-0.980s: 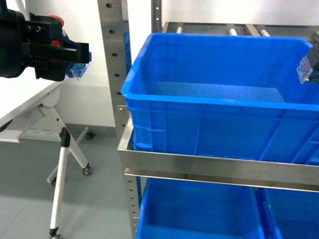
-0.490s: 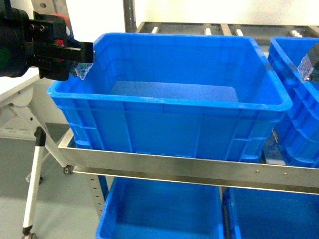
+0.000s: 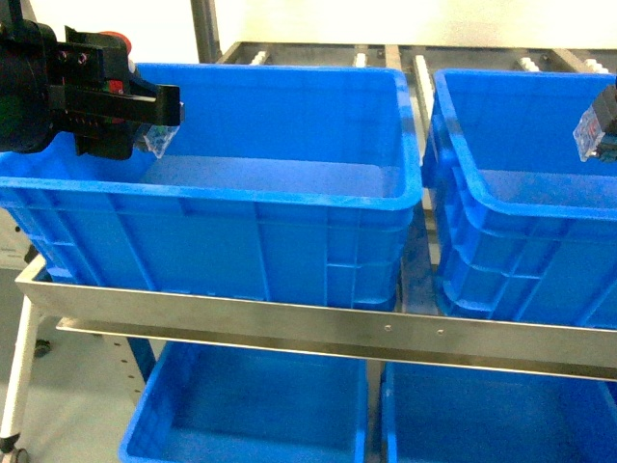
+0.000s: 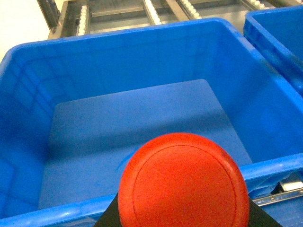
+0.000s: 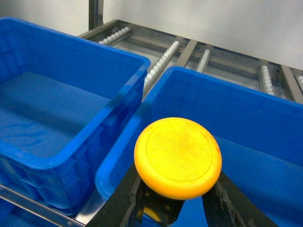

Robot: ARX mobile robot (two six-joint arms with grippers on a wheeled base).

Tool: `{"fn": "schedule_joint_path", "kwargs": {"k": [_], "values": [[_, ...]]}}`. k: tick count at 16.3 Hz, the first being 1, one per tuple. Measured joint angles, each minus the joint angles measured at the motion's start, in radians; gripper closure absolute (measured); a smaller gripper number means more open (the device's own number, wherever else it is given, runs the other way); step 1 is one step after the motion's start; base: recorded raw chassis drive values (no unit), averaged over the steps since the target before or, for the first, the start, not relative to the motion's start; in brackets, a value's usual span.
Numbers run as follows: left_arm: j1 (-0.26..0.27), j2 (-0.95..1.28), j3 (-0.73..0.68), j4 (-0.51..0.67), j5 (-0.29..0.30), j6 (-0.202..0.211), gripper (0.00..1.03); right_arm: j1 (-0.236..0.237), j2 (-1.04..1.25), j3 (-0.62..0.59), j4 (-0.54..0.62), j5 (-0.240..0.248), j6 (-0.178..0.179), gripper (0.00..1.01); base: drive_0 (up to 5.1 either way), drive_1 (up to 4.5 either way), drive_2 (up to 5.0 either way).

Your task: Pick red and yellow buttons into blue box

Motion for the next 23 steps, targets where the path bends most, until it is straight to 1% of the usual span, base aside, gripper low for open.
{"fn": "schedule_joint_path", "kwargs": {"k": [13,18,23], "values": [[0.000,0.000,0.000,-0.002,0.000,0.000,0.79,0.000,0.000,0.000,-0.001,-0.002,0.000,0.75,4.8,-3.57,-1.3],[-0.001,0.000,0.000,0.000,0.002,0.000,0.79,-0.006,0.000,0.000,0.000,0.004,0.000,0.75,2.7,0.46,-3.2],[0.002,-0.001,0.000,0.002,0.000,0.000,0.79,-0.005,0.000,0.000,0.003,0.003,0.000,0.75,0.0,0.00,0.0]]}}
